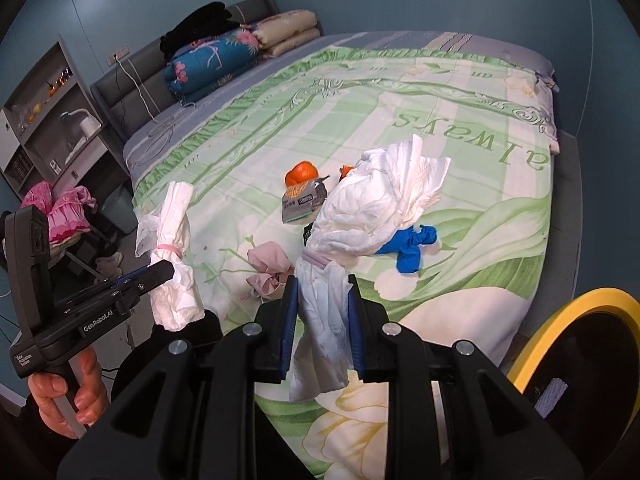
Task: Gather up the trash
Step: 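Lift both white tissues and carry them over the yellow bin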
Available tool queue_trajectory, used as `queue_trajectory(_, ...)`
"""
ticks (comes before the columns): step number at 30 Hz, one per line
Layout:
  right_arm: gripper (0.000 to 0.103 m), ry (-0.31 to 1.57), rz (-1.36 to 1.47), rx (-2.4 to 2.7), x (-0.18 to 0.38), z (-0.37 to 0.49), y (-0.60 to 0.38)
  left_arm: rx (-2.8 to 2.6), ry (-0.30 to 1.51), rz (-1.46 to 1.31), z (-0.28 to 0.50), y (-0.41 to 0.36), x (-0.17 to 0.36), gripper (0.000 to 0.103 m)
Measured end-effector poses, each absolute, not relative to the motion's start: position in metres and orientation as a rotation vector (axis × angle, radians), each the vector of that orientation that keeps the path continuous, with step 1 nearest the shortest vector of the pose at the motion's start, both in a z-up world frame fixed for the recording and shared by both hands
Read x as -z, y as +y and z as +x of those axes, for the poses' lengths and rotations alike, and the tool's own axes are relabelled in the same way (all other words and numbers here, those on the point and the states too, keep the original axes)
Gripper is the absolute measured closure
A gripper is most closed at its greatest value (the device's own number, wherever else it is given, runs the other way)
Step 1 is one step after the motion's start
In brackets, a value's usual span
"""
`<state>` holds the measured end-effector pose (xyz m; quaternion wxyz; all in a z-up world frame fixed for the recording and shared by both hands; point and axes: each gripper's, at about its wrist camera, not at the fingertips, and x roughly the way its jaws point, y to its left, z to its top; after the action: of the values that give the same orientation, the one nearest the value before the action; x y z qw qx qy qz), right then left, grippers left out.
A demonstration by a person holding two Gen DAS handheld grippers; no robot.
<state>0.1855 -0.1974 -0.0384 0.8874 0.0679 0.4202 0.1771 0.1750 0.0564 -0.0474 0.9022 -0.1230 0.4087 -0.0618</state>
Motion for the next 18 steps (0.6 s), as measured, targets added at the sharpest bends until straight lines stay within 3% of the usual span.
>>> queue_trajectory(18, 0.080, 0.683, 0.215, -0.271, -0.018, 0.132, -0.274, 0.260, 0.733, -0.180, 0.163, -0.017, -0.008, 0.087)
